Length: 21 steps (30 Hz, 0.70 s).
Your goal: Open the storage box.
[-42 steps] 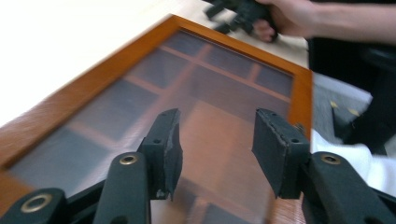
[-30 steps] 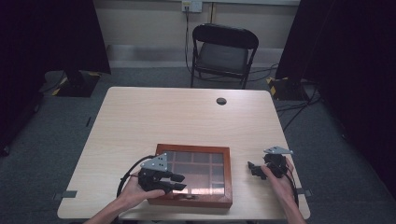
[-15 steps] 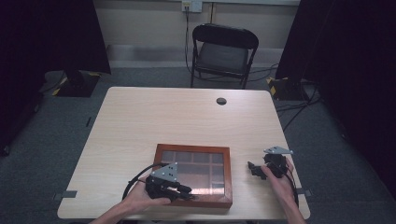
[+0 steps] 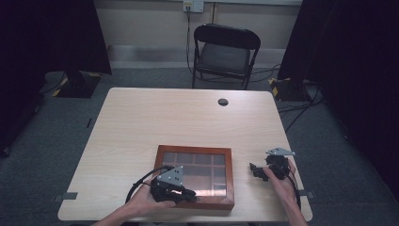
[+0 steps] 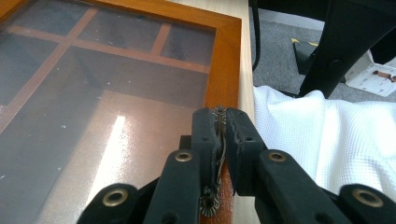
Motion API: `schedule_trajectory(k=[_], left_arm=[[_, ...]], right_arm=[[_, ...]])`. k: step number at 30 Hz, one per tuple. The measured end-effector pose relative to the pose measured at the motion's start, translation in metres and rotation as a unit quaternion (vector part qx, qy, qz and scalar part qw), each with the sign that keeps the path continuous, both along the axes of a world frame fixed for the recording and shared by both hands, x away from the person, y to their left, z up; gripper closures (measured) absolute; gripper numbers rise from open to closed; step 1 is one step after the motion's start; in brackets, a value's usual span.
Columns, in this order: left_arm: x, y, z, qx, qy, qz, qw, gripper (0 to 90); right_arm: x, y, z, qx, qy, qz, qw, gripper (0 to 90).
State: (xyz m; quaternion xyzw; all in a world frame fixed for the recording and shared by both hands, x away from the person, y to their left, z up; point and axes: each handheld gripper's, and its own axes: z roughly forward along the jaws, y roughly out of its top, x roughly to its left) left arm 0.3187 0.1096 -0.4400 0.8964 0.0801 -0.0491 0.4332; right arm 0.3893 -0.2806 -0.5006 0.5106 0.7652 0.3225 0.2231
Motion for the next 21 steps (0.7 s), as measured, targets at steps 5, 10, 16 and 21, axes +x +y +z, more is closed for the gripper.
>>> schedule_trajectory(k=[5,10,16,21], left_arm=[[0.003,-0.002,0.0,-0.001,0.01,-0.003,0.9999,82.8],[0.005,-0.002,0.003,-0.003,0.02,-0.002,0.9998,82.8],[0.006,-0.002,0.006,-0.002,0.026,-0.002,0.9997,82.8],[0.008,-0.003,0.014,0.001,0.026,-0.004,0.9996,82.8]], right_arm=[[-0.001,0.001,0.0,-0.001,0.002,-0.002,1.0,5.5],[-0.004,0.005,0.006,0.004,0.014,0.023,0.9996,15.7],[-0.007,0.014,0.01,0.024,0.015,0.068,0.9973,17.0],[-0.016,0.026,0.02,0.049,-0.006,0.112,0.9925,17.2]])
